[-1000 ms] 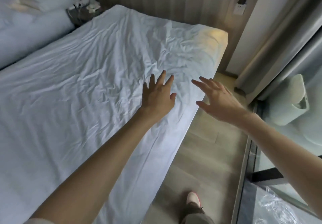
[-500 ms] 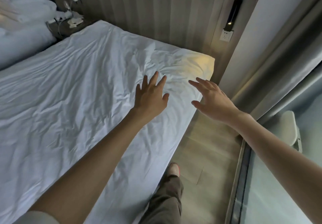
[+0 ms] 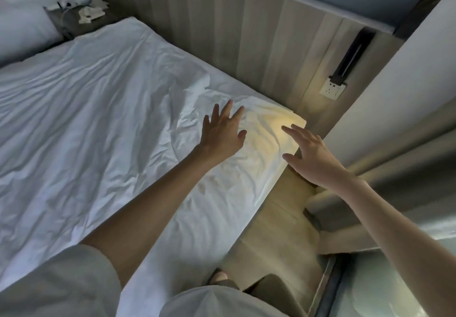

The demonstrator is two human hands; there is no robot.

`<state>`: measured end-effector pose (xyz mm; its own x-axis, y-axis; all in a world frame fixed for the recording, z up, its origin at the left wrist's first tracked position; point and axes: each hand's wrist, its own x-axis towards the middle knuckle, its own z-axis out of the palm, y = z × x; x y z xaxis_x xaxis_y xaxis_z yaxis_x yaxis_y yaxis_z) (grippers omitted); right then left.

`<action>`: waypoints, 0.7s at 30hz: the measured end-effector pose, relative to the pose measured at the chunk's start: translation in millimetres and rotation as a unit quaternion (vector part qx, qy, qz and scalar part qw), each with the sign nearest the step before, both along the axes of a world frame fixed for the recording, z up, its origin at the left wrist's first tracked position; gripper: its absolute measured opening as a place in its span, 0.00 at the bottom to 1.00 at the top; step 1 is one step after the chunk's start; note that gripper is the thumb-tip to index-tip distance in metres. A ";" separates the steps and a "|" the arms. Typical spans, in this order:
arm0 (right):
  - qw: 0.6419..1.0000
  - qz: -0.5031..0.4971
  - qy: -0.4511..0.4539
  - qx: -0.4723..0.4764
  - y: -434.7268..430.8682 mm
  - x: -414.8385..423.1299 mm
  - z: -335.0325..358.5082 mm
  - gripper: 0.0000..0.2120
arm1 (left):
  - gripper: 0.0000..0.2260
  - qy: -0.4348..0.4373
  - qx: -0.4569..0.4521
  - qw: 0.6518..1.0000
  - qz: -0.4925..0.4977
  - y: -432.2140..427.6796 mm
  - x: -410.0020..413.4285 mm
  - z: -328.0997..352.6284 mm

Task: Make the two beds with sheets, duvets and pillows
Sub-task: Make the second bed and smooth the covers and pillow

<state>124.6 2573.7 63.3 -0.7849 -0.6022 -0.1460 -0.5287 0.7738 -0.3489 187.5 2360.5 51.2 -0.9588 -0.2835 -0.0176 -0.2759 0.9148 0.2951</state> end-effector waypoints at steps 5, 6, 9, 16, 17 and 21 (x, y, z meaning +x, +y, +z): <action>0.998 0.050 -0.038 -0.020 -18.7 -110.6 -24.2 0.30 | 0.28 0.000 -0.002 0.999 0.048 0.3 -92.0 -26.8; 0.997 0.068 -0.041 -0.016 -22.6 -132.5 -31.1 0.30 | 0.28 -0.003 -0.001 0.998 0.059 0.7 -108.2 -34.6; 0.991 0.121 -0.049 0.004 -31.5 -201.5 -53.0 0.30 | 0.28 -0.014 0.001 0.994 0.105 3.0 -154.0 -56.8; 0.968 0.234 -0.078 0.057 -38.8 -332.0 -83.1 0.32 | 0.29 -0.063 0.068 0.964 0.249 30.2 -225.0 -92.0; 0.965 0.240 -0.083 0.064 -43.0 -346.5 -87.0 0.32 | 0.29 -0.063 0.079 0.957 0.270 33.2 -232.2 -97.0; 0.947 0.288 -0.085 0.113 -60.7 -391.6 -112.4 0.32 | 0.30 -0.077 0.110 0.933 0.333 38.5 -258.7 -119.4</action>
